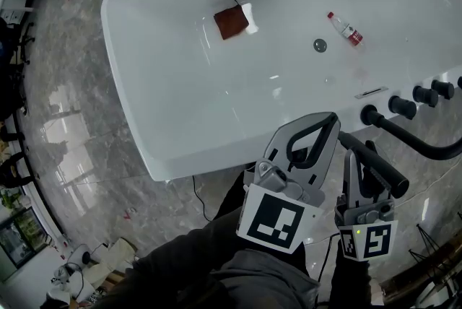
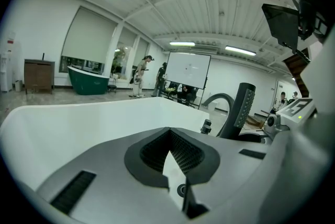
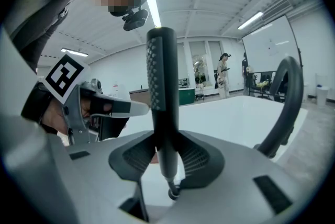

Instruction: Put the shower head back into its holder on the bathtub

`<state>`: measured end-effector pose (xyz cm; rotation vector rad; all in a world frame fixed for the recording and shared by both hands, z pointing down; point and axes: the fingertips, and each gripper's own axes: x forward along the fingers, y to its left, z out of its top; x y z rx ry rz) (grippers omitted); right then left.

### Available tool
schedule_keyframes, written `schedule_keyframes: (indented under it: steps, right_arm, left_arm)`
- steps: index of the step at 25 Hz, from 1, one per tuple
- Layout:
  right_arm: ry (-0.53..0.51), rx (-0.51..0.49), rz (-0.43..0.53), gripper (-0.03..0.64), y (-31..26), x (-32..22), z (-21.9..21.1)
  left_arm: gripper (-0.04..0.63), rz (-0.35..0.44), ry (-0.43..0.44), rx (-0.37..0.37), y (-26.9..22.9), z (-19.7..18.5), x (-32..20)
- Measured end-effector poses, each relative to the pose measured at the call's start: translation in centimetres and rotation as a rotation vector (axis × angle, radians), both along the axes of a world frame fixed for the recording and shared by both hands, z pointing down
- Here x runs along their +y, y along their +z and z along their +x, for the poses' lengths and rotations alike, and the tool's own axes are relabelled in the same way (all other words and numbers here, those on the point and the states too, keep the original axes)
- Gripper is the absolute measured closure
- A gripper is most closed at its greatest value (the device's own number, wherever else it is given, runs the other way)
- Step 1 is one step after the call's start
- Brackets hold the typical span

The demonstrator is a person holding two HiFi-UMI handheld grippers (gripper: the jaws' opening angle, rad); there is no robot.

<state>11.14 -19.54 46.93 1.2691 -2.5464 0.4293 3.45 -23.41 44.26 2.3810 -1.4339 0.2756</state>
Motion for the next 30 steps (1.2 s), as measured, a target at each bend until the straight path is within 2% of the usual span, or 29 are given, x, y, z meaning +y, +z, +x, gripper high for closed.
schedule_keyframes:
  steps: [30]
  right_arm:
    - [0.036, 0.057, -0.055, 0.476, 7.0, 0.3, 0.8]
  left_arm:
    - [0.592, -0.068, 0.024, -0.015, 3.8, 0.5, 0.8]
